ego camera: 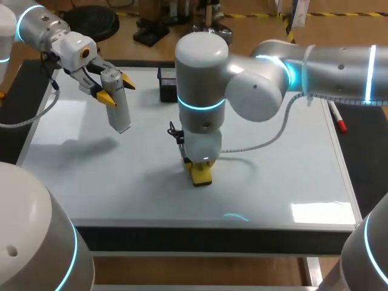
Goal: Pick up the inspection probe, press it on each red-marked spot on the whiteboard one by one, put down the probe, pick up the eraser, and wipe off all the red marks.
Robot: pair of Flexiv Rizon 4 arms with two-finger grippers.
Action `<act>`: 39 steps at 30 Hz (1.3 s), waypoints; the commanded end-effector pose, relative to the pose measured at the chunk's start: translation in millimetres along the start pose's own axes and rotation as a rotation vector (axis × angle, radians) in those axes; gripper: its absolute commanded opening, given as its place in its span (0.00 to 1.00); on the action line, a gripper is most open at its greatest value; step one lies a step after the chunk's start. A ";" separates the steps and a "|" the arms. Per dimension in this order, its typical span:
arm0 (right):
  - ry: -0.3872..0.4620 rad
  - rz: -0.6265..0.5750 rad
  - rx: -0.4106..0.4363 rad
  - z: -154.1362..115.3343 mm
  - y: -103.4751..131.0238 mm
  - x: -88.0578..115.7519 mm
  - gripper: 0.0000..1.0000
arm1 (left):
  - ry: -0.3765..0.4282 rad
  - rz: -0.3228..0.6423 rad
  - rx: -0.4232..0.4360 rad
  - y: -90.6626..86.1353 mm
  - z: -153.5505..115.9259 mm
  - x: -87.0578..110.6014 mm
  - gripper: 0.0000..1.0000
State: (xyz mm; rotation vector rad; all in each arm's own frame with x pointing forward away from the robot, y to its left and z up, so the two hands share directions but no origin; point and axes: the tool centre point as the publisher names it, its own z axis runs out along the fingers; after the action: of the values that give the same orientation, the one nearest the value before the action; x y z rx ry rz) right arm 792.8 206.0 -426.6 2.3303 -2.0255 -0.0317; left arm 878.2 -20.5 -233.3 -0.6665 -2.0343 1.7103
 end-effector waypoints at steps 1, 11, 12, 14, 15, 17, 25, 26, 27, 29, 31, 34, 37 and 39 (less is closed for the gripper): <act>0.004 0.014 0.004 2.9 1.4 16.1 0.00 | -0.001 0.000 -0.002 -1.7 0.2 0.6 0.00; 0.028 0.078 -0.002 2.5 4.2 43.5 0.00 | -0.001 0.000 -0.002 -1.7 0.2 0.6 0.00; 0.030 0.085 -0.002 2.2 4.1 46.4 0.00 | -0.001 0.000 -0.002 -1.7 0.2 0.6 0.00; 0.032 0.092 -0.001 1.6 3.9 49.8 0.00 | -0.001 0.000 -0.002 -1.7 0.2 0.6 0.00; 0.033 0.095 0.000 1.2 3.9 50.8 0.00 | -0.001 0.000 -0.002 -1.7 0.2 0.6 0.00; 0.035 0.100 0.001 0.5 3.8 53.1 0.00 | -0.001 0.000 -0.002 -1.7 0.2 0.6 0.00; 0.034 0.113 0.010 -5.9 2.9 58.9 0.00 | -0.001 0.000 -0.002 -1.7 0.2 0.6 0.00; 0.031 0.116 0.014 -8.5 2.5 59.8 0.00 | -0.001 0.000 -0.002 -1.7 0.2 0.6 0.00; 0.026 0.116 0.016 -11.5 1.8 60.6 0.00 | -0.001 0.000 -0.002 -1.7 0.2 0.6 0.00; 0.020 0.115 0.016 -17.9 -0.3 62.6 0.00 | -0.001 0.000 -0.002 -1.7 0.2 0.6 0.00; 0.005 0.119 0.020 -24.9 -3.5 64.9 0.00 | -0.001 0.000 -0.002 -1.7 0.2 0.6 0.00; -0.024 0.122 0.021 -36.0 -8.8 68.7 0.00 | -0.001 0.000 -0.002 -1.7 0.2 0.6 0.00; -0.030 0.121 0.032 -43.7 -12.8 71.0 0.00 | -0.001 0.000 -0.002 -1.7 0.2 0.6 0.00; -0.038 0.129 0.038 -46.4 -14.6 73.5 0.00 | -0.001 0.000 -0.002 -1.7 0.2 0.6 0.00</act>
State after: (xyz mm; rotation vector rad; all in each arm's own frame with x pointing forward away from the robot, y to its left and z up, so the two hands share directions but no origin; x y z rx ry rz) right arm 821.2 146.5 -387.6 2.2205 -2.1996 -0.0230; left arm 878.2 -20.5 -233.3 -0.6664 -2.0344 1.7104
